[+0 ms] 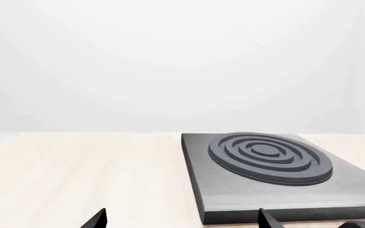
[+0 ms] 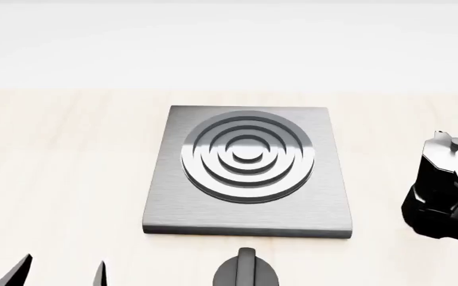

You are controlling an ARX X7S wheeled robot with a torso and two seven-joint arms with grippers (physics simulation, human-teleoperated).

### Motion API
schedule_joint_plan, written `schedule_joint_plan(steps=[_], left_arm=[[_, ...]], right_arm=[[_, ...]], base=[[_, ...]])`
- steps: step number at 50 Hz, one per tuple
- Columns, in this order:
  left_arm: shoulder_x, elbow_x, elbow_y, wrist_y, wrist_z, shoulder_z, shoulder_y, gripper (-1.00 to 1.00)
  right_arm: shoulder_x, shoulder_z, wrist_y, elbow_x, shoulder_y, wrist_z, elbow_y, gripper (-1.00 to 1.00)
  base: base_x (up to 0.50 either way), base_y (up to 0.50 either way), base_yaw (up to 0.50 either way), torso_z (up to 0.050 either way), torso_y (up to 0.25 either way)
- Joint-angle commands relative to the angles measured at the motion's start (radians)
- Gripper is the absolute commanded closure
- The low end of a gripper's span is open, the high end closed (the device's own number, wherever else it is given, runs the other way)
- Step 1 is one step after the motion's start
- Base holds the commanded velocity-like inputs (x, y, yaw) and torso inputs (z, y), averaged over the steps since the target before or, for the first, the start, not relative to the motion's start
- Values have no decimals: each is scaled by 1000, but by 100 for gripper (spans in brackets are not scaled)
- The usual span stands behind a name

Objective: Put the moka pot on the stove.

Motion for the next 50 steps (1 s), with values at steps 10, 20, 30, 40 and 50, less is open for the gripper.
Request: schedule_joint_plan(steps=[10, 20, 30, 40, 50], left_arm=[[-4, 3, 6, 2, -8, 4, 1, -100], [-6, 4, 18, -8, -15, 9, 3, -100], [-10, 1, 25, -6, -18, 9, 5, -100], [-10, 4, 23, 1, -15, 15, 4, -100], [16, 24, -81, 96, 7, 20, 6, -100]], right_arm=[[-1, 1, -27, -8, 3, -3, 33, 100], [2, 8, -20, -1, -23, 5, 16, 100], [-5, -18, -56, -52, -33, 68, -49, 100], [-23, -106, -40, -131, 62, 146, -303, 100], [-71, -196, -47, -183, 145, 116, -322, 100]], base=[[0, 0, 0, 0, 0], [0, 0, 0, 0, 0], [0, 0, 0, 0, 0], [0, 0, 0, 0, 0], [0, 0, 0, 0, 0]])
